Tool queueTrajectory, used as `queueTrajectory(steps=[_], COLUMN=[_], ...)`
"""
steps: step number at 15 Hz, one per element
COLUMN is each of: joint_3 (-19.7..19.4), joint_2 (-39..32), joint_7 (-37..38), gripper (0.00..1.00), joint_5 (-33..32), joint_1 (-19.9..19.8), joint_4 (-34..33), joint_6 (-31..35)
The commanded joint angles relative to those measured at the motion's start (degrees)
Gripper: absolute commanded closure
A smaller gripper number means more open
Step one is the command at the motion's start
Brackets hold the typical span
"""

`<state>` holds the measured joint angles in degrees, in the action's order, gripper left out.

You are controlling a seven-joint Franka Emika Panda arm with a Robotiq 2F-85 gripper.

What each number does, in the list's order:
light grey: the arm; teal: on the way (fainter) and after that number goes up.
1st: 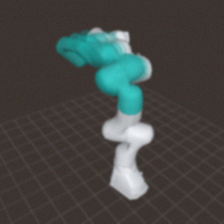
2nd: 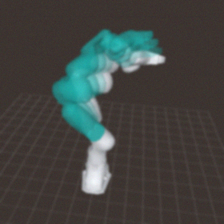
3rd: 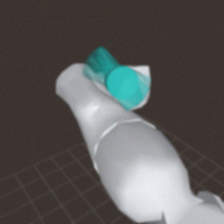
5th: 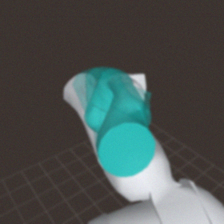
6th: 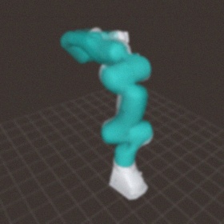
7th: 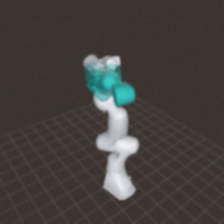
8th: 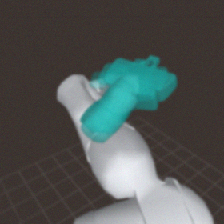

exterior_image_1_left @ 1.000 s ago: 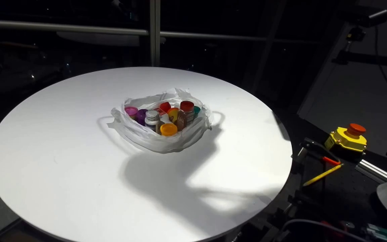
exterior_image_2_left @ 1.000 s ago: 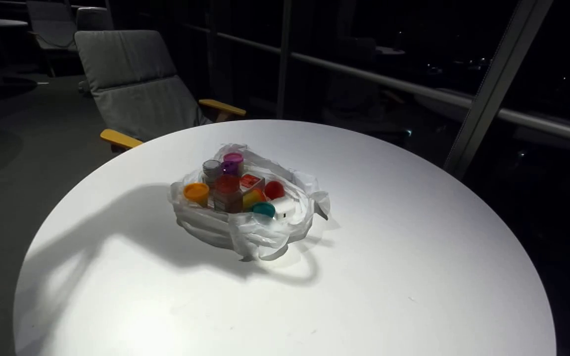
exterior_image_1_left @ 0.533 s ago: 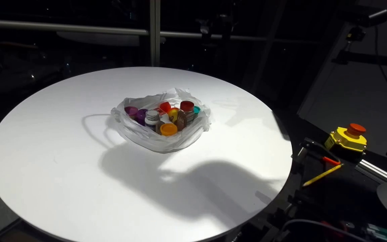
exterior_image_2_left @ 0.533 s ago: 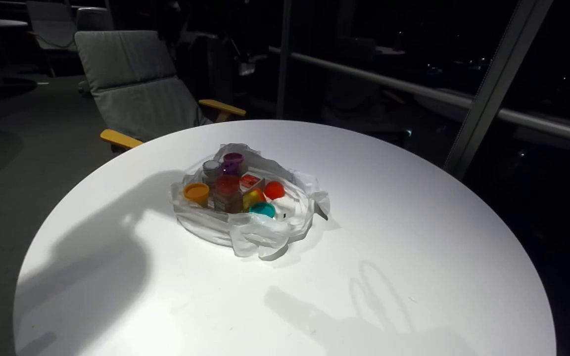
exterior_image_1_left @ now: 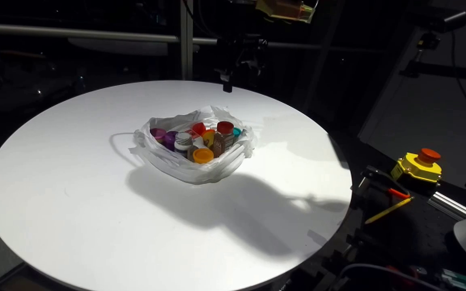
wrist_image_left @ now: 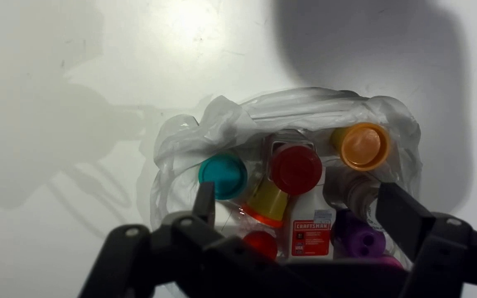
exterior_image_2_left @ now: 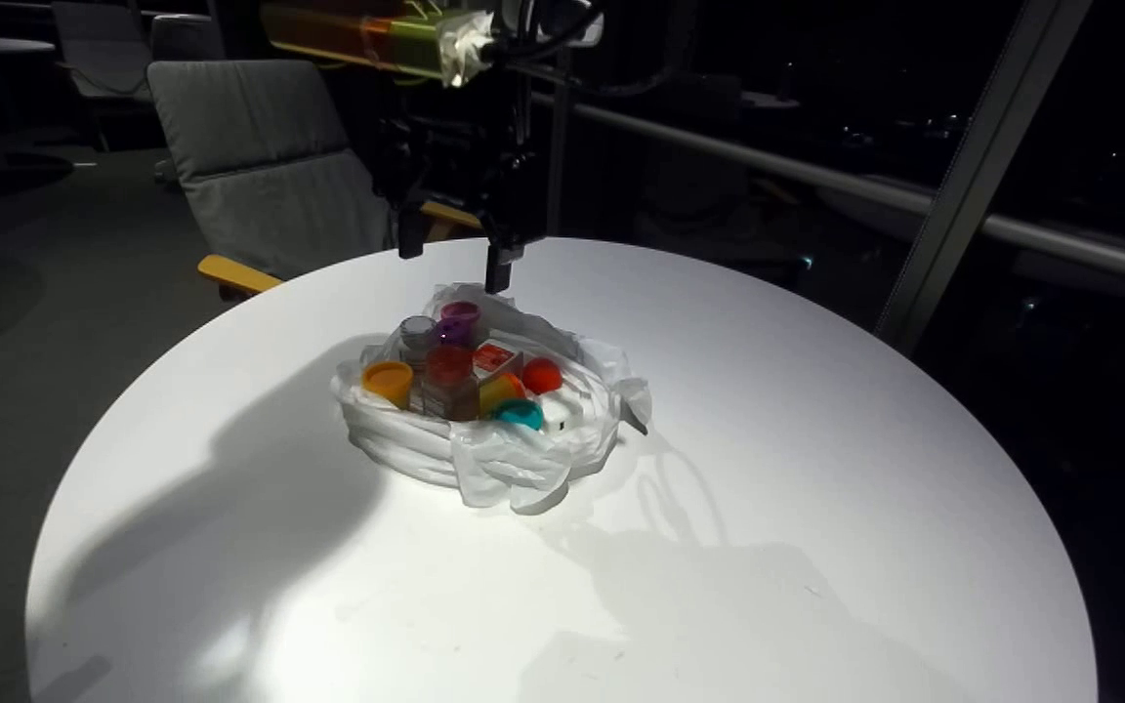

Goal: Remove the things from the plastic bag and put them on the table

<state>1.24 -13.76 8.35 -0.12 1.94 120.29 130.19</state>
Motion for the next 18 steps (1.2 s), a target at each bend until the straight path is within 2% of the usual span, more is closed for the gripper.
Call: queueTrajectory(steps=[1,4,6,12,18], joint_3=[0.34,0.86,0.34,0.59,0.06], joint_2=[-2.48,-3.16,-3.35,-3.43,-5.25], joint_7=[0.26,-0.08,-0.12,-0.12,2.42], gripper=[0.0,0.0,0.0,0.0,0.0], joint_5=[1.82,1.75,0.77,0.77,-1.51], joint_1=[0.32,0.86,0.84,1.19,2.64], joint_4=[-1.26,0.34,0.09,0.1,1.84], joint_6=[3.24,6.5,4.81,5.16,9.09])
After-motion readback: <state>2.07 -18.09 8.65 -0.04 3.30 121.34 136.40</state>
